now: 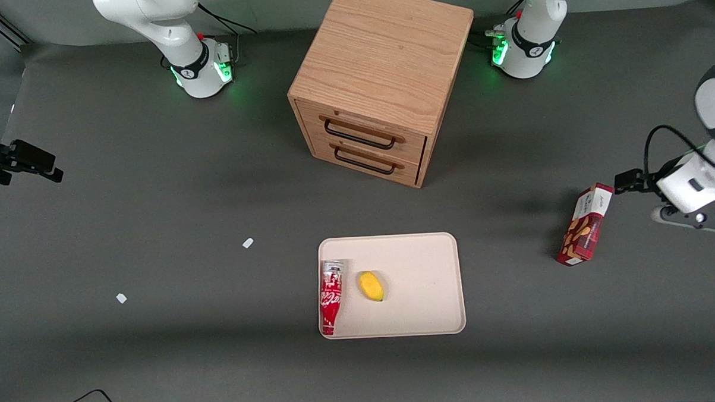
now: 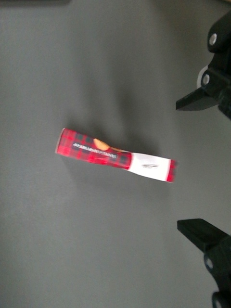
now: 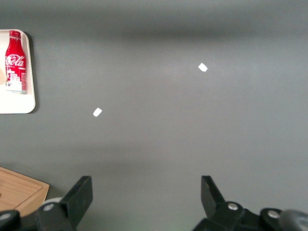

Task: Place red cookie box on tray
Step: 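Move the left gripper down over the red plaid cookie box, then close the left gripper on the cookie box and lift it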

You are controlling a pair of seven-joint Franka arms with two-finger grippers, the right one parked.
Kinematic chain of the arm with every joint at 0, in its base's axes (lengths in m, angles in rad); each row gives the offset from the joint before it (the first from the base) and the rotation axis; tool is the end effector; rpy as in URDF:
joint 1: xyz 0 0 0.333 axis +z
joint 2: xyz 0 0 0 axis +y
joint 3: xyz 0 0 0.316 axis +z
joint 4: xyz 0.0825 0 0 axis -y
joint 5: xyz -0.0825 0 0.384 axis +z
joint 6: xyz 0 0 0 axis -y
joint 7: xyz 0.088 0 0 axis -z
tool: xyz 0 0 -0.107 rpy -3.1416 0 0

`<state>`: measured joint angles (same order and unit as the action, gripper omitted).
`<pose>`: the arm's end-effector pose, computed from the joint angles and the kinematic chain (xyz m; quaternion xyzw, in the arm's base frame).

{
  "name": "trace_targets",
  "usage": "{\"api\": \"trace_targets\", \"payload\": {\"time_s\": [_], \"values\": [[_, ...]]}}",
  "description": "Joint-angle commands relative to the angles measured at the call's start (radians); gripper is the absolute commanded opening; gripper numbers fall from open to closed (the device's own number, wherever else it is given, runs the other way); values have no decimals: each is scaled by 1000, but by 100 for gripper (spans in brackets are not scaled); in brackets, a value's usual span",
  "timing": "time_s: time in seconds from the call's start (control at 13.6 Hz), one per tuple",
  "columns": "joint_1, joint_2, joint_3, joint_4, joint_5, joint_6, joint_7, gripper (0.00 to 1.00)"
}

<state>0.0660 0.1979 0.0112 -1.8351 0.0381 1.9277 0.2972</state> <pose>0.5978 0.0486 0.4136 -0.9915 0.1172 0.0552 0.0085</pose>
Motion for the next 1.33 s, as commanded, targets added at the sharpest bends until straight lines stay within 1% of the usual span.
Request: {"api": "trace_targets", "payload": {"time_s": [0.0, 0.22, 0.52, 0.66, 0.74, 0.81, 0.88, 0.96, 1.03, 1.11, 1.25], "values": [[-32, 8, 19, -151, 14, 213, 11, 100], [-38, 75, 19, -205, 14, 342, 14, 100], [-41, 150, 33, -263, 14, 525, 74, 100], [-52, 179, 47, -268, 14, 563, 82, 100], [-58, 189, 49, -276, 13, 574, 82, 98], [-60, 196, 49, -279, 11, 582, 80, 89], [-61, 202, 49, -277, 11, 583, 80, 65], [-64, 202, 49, -276, 9, 579, 77, 38], [-72, 202, 49, -271, 8, 567, 68, 14], [-74, 202, 49, -271, 6, 565, 68, 0], [-74, 202, 49, -267, 0, 559, 72, 0]]}}
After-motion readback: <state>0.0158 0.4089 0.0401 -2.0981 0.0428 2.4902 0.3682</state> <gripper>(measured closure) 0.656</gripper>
